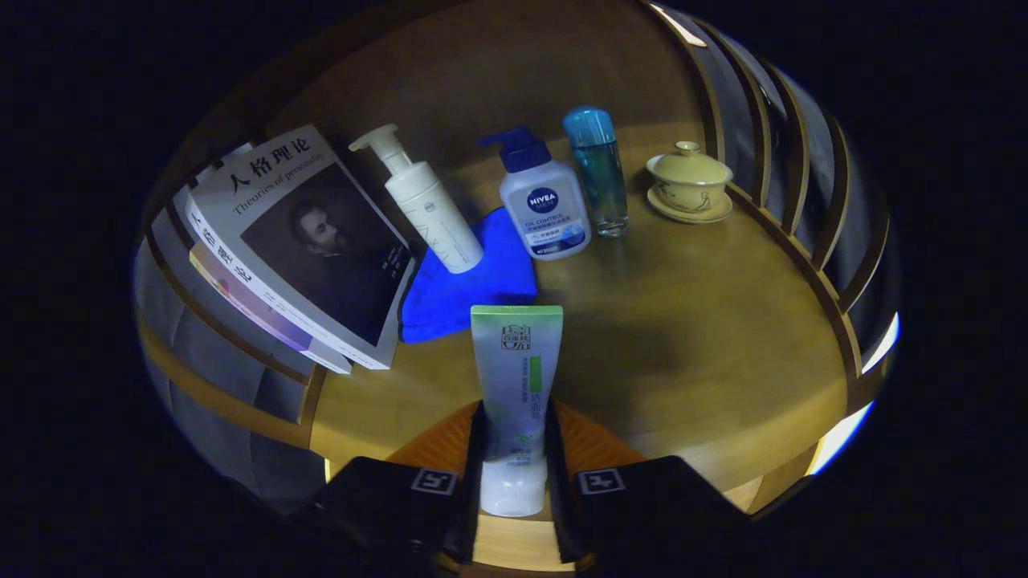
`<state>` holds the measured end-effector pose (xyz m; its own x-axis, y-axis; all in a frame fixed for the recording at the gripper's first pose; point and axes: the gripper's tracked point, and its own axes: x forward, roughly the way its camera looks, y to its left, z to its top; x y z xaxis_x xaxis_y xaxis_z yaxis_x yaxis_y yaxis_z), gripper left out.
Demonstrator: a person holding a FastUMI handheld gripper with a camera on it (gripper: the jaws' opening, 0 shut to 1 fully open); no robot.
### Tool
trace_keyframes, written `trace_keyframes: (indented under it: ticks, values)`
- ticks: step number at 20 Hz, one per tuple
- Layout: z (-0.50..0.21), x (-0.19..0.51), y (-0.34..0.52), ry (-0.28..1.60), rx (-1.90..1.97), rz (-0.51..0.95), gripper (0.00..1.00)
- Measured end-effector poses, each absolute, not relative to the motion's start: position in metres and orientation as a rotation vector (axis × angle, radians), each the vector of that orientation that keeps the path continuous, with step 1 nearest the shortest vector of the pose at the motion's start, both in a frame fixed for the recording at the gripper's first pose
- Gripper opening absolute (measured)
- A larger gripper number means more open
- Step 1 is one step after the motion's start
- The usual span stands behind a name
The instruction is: Pull open the drawer, take out the items inside it, and place them on the countertop above the cabinet.
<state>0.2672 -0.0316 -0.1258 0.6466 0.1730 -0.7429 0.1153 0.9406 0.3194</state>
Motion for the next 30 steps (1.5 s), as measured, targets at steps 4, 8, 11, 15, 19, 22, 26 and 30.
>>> trace_keyframes:
  ticks: [4, 8, 11, 15, 19, 22, 26, 30]
  values:
    - [-0.122, 0.269, -0.031, 0.805, 0.296, 0.043, 0.64]
    - [-0.095, 0.259, -0.035, 0.682, 0.187, 0.053, 0.98]
    - [-0.063, 0.242, -0.031, 0.54, 0.11, 0.068, 0.98]
    - [-0.02, 0.202, -0.019, 0.338, 0.076, 0.096, 0.98]
    - [0.004, 0.146, -0.009, 0.162, 0.087, 0.096, 0.97]
    - [0.003, 0.108, -0.006, 0.076, 0.067, 0.072, 0.98]
    - [-0.008, 0.06, 0.001, -0.017, 0.023, 0.053, 0.98]
    - [-0.04, 0.017, 0.01, -0.038, -0.055, 0.039, 0.98]
